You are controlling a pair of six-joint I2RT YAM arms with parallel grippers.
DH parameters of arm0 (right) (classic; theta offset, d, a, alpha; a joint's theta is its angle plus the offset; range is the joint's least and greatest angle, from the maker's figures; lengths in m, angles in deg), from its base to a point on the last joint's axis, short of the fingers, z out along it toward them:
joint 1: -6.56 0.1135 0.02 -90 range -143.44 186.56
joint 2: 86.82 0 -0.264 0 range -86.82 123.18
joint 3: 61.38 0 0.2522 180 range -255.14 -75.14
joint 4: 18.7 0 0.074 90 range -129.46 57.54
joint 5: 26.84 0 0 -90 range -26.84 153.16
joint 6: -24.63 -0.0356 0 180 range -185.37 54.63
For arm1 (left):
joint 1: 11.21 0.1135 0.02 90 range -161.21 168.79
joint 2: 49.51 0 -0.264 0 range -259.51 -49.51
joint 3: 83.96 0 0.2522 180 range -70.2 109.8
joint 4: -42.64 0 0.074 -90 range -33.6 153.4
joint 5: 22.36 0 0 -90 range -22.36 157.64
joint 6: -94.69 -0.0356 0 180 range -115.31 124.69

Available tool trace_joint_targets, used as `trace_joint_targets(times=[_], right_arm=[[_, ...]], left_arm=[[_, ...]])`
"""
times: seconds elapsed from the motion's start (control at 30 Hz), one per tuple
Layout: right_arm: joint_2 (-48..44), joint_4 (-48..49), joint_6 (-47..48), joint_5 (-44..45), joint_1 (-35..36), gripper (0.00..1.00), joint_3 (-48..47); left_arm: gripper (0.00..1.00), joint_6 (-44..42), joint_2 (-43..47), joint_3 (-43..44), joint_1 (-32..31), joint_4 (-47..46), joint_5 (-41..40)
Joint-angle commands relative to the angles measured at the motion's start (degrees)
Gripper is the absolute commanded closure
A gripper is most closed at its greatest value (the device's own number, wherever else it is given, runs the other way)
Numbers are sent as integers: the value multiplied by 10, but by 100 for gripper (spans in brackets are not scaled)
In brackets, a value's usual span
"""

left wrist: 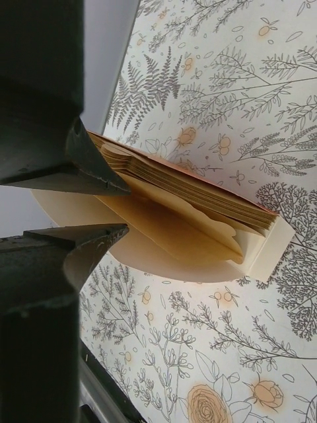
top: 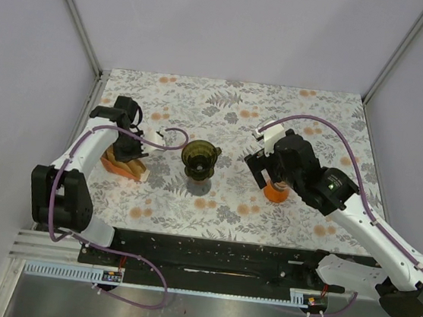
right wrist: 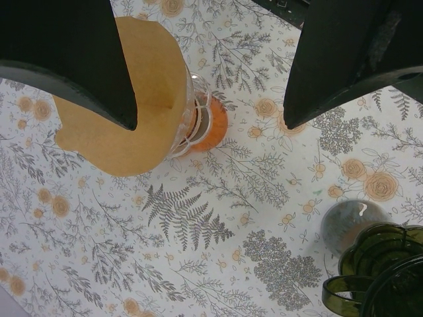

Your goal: Place the coffee filter in the dripper

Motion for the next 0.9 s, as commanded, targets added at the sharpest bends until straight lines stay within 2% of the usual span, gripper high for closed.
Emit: trace_joint_targets(times=[0.0,0.33,0.5,0.87], right_arm=[[-12,16,5,0,-2,1,-1],[-5,15,0,-4,-2,1,-6],[-4,15,-3,-7,-2,1,-7],[-8,8,-7,-7,-2,1,-9]], left_arm=[[72,-41,-4,14,3,3,34],[71,-69,-5,9,3,47,19],[71,-58,-19,-4,3,11,-12],[75,-51,-45,-1,3,28,-14]])
